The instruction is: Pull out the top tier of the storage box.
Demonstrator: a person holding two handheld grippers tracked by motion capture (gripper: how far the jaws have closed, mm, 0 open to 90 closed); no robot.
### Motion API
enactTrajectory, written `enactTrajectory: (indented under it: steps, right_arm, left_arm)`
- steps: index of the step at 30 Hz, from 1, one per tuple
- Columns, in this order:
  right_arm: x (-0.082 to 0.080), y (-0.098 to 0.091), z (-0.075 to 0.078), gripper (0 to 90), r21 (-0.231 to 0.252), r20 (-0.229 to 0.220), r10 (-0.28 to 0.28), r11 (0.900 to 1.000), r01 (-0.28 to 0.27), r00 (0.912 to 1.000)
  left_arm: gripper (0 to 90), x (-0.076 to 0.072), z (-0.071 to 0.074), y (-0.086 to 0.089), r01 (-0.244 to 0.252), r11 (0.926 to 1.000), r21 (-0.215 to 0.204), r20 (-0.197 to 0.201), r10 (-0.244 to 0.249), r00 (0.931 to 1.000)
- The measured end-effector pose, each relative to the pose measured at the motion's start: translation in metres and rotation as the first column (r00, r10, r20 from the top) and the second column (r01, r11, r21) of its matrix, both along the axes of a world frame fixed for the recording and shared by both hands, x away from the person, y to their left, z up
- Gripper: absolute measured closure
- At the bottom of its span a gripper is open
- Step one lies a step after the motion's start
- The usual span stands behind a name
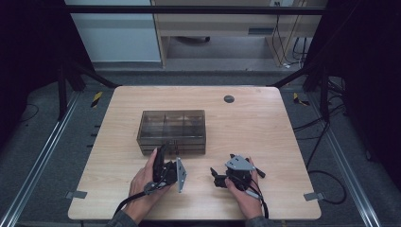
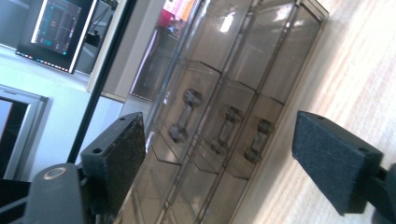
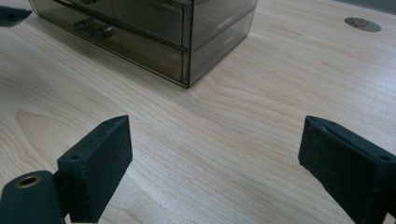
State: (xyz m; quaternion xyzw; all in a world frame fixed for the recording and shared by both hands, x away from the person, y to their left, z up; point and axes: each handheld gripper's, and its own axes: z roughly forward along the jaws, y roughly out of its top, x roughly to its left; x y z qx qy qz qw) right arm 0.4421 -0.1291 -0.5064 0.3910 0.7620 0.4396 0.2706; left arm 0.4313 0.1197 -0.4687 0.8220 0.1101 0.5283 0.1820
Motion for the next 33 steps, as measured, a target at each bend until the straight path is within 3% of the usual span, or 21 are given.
enactTrajectory:
  steps: [5,9,16,33]
  right_arm:
    - [0.000,-0.001,0.000,10.2,-0.002,0.000,-0.004,1.0000,0.004,1.0000]
    - [0.000,-0.001,0.000,10.3,0.002,-0.001,-0.007,1.0000,0.007,1.0000]
    - [-0.001,0.001,0.000,10.6,-0.032,0.002,-0.009,0.9995,0.009,1.0000]
    - [-0.001,0.001,0.000,10.9,-0.035,-0.005,-0.008,0.9994,0.007,1.0000]
  left_arm:
    - [25.7,0.001,0.000,-0.005,0.012,0.9999,-0.010,0.033,-0.012,0.9994]
    - [34.3,0.001,-0.002,-0.009,0.022,0.9994,0.027,0.068,-0.024,0.9974]
    - [47.5,0.000,-0.003,-0.014,0.019,0.9986,0.050,0.117,-0.024,0.9928]
    - [62.3,0.006,0.000,-0.012,-0.019,0.9990,0.041,0.139,0.013,0.9902]
